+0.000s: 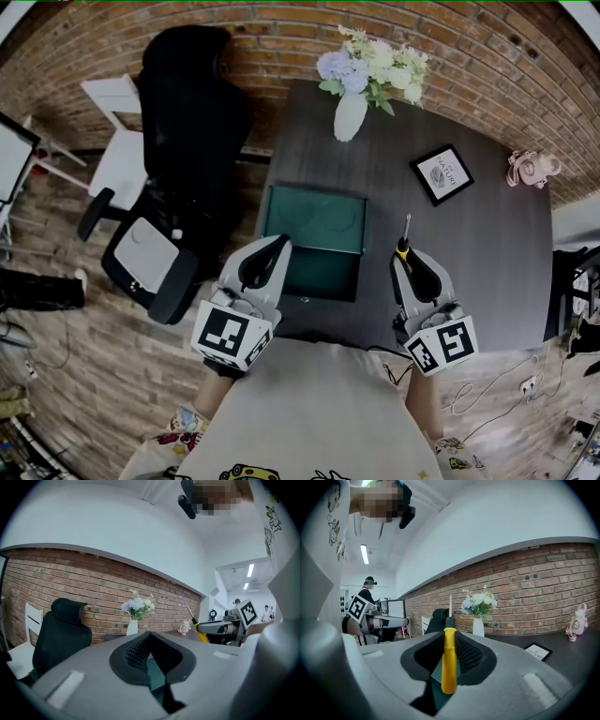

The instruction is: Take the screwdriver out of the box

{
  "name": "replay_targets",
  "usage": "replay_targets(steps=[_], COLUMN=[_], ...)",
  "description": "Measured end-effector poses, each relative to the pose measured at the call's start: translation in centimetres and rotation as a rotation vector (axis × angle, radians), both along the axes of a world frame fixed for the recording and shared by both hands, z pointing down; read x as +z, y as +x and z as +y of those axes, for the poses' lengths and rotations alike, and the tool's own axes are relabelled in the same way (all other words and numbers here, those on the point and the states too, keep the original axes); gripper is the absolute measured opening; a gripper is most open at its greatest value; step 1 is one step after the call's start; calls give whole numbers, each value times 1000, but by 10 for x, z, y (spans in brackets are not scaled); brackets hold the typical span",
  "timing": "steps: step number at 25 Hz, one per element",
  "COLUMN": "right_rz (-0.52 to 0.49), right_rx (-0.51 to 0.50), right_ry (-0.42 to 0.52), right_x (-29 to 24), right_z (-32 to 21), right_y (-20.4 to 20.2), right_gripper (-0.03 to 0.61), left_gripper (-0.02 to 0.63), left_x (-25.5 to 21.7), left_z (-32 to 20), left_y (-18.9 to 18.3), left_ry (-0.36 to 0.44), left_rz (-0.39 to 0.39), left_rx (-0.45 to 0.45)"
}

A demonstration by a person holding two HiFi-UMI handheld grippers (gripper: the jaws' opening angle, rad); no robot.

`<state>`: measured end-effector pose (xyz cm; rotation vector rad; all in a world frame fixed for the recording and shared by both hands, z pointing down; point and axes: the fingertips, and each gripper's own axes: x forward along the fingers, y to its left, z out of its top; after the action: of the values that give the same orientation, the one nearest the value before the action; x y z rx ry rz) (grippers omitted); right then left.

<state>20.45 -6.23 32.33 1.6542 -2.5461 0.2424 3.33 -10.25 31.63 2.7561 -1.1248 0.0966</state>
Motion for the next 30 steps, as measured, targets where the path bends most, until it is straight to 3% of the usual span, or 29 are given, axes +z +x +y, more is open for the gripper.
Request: replay_targets(steps=[30], right_rz=[23], right_rx=[-11], right_ry=[-19], right_x=[6], right_z=[-4], right_y=[-1], right_gripper=[75], left_gripper=[-2], left_x=[3], left_z=[-3], left_y=[-3], left_ry=[-5], left_rz=[-12], left_rx=[-13])
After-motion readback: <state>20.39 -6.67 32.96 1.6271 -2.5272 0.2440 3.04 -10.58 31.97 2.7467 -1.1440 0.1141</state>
